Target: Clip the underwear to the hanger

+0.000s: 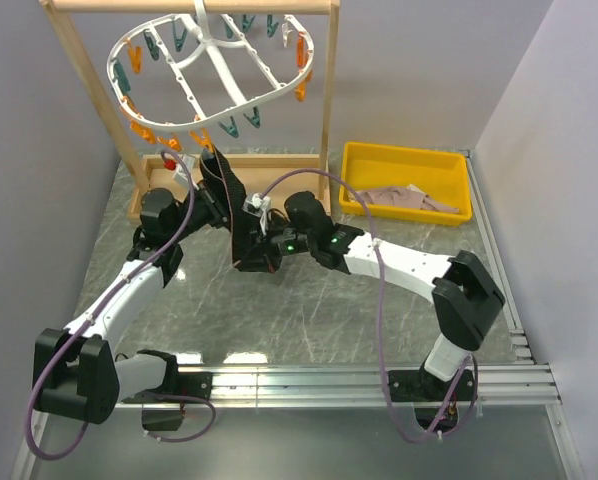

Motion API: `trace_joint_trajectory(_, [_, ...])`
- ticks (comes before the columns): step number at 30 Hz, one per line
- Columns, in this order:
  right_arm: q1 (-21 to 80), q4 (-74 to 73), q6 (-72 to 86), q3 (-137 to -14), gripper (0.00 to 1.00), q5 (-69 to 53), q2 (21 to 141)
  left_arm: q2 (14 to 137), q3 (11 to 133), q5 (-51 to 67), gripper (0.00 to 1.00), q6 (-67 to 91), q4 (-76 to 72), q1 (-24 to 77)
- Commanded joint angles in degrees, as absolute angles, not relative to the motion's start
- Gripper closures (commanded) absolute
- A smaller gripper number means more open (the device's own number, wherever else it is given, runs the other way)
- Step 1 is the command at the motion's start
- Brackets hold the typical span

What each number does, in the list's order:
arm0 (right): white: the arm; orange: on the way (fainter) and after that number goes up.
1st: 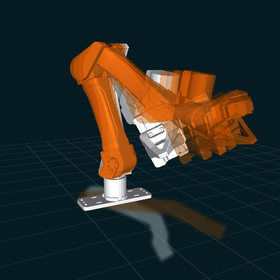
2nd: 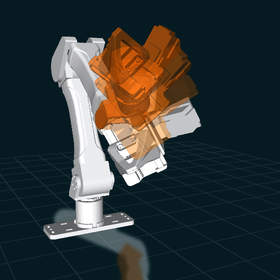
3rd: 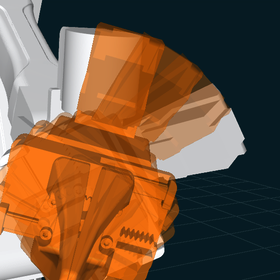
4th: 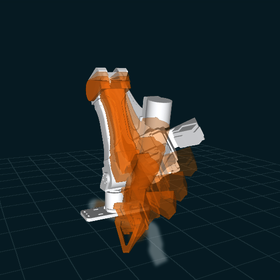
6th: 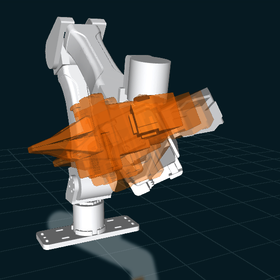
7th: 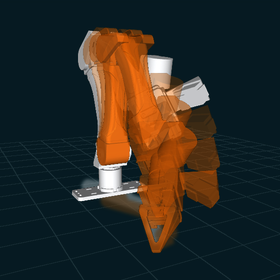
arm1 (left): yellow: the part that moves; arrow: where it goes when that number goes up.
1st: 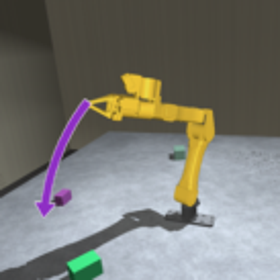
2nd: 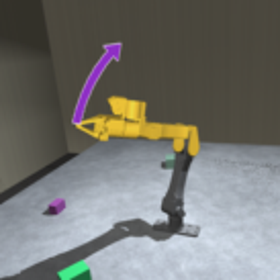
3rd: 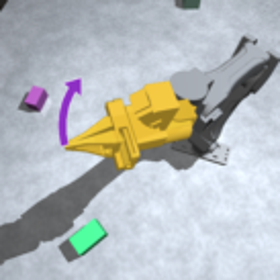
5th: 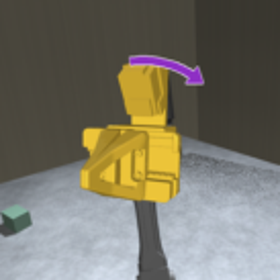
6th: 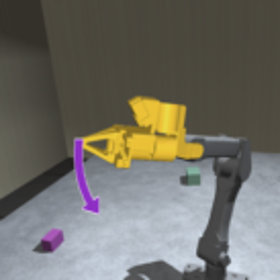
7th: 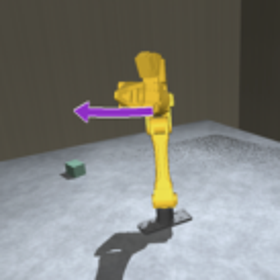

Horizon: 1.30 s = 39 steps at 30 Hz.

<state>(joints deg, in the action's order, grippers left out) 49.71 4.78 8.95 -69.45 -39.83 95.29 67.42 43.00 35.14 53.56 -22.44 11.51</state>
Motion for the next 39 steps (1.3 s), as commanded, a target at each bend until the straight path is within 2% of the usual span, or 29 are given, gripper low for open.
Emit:
trace_joint_trajectory(1, [49.5, 3.2, 5.8, -72.0, 1.0, -30.3, 96.9, 65.2, 43.1, 37.5, 0.85, 54.1, -26.4, 11.6])
trace_joint_trajectory(4, [49.5, 3.9, 7.4, -72.4, 1.0, -22.8, 98.0, 63.6, 44.3, 36.5, 0.84, 50.6, -19.8, 11.3])
trace_joint_trajectory(9, [49.2, 4.8, 10.5, -73.0, 1.0, -16.0, 101.6, 60.9, 44.3, 36.7, 0.69, 49.3, -15.3, 9.1])
trace_joint_trajectory(13, [49.2, 6.4, 12.1, -74.3, 1.0, -12.3, 104.7, 59.6, 45.3, 38.7, 0.64, 48.3, -11.6, 6.4])
trace_joint_trajectory(21, [48.9, 7.3, 13.2, -77.9, 1.0, -8.4, 109.5, 54.7, 45.8, 42.1, 0.54, 45.7, -6.3, 1.9])
trace_joint_trajectory(29, [48.8, 8.2, 13.7, -80.2, 1.0, -11.0, 113.2, 52.4, 47.4, 44.4, 0.46, 41.8, -0.5, -2.2])
trace_joint_trajectory(31, [48.8, 7.8, 13.6, -81.3, 0.95, -11.3, 114.2, 53.2, 48.3, 45.0, 0.45, 41.3, -0.2, -3.2])
trace_joint_trajectory(32, [48.8, 7.6, 13.6, -81.6, 0.86, -11.5, 114.4, 53.5, 48.7, 45.3, 0.44, 41.1, -0.2, -3.6])
trace_joint_trajectory(35, [48.7, 7.4, 13.6, -82.2, 0.76, -12.0, 114.3, 54.3, 49.8, 45.5, 0.42, 40.1, -0.2, -4.3])
trace_joint_trajectory(39, [48.5, 7.2, 13.8, -82.0, 0.72, -12.8, 113.7, 55.4, 51.2, 46.2, 0.42, 38.2, -0.2, -4.7])
